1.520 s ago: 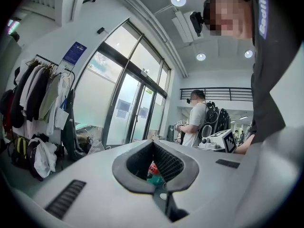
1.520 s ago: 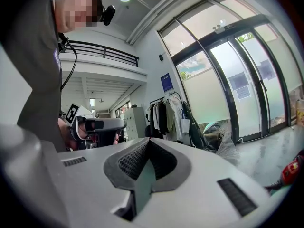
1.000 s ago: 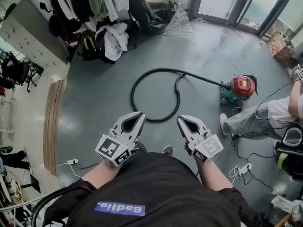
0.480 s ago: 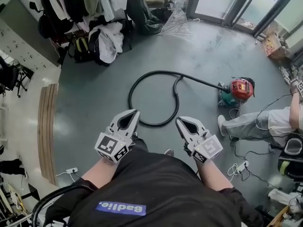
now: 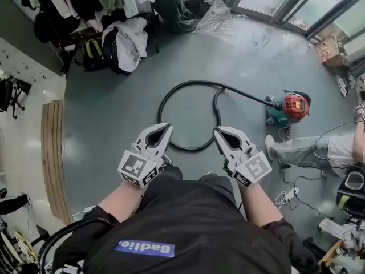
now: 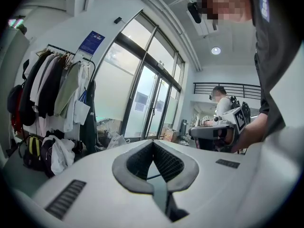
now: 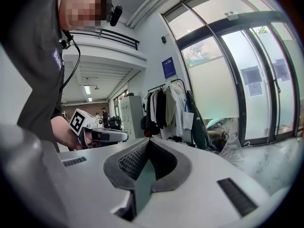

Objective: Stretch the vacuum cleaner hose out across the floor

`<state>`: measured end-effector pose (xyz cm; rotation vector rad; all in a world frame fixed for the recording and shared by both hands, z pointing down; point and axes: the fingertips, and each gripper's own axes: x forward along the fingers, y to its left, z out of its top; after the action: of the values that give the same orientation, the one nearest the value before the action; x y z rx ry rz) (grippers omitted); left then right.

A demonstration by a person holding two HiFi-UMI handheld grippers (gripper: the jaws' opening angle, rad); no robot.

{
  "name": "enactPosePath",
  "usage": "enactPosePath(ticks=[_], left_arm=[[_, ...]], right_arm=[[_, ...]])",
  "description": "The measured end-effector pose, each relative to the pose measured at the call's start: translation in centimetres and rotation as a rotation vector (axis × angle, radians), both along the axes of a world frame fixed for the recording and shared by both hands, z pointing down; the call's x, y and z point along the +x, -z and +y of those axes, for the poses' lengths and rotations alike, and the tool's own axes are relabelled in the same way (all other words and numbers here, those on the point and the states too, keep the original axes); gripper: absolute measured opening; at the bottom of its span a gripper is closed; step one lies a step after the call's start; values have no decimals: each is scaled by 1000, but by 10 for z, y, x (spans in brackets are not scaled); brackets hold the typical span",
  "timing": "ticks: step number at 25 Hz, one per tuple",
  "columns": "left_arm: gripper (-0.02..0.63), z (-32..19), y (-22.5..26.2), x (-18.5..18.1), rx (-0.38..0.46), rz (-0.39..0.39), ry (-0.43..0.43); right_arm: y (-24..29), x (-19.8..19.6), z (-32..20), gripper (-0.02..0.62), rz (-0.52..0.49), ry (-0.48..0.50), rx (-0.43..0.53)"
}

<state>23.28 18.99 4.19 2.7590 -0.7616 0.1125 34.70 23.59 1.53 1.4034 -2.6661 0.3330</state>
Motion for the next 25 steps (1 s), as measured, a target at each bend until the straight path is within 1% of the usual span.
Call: enactPosePath(ticks=[3,6,9,14,18,21,23,25], left_arm=[[8,-22,-13,-6,-29,-15,29],[8,-32,-26,-2,-54,-37,65],[8,-40,-40,10,-74,-66,107],[8,-51,-67,40,-112,-120,210],[9,-63,-109,68,-167,-165,285],[9,-71,-147,85,-202,-200,322],[9,-80,-172,87,-216,-223,334],[9,-89,-198,81,-225,-237,342]], right_arm=[[-9,-6,-21,5,-6,32,-19],[-19,1,-36,5,-11,72,-29],[-31,18,-57,5,-33,111,-28],[-56,59,-90,5,-68,202,-36],[-84,92,-110,5,-59,263,-54],[-111,112,-122,5,-50,282,-63],[-130,117,-133,5,-48,277,-67],[-150,113,-144,5,-44,264,-68]])
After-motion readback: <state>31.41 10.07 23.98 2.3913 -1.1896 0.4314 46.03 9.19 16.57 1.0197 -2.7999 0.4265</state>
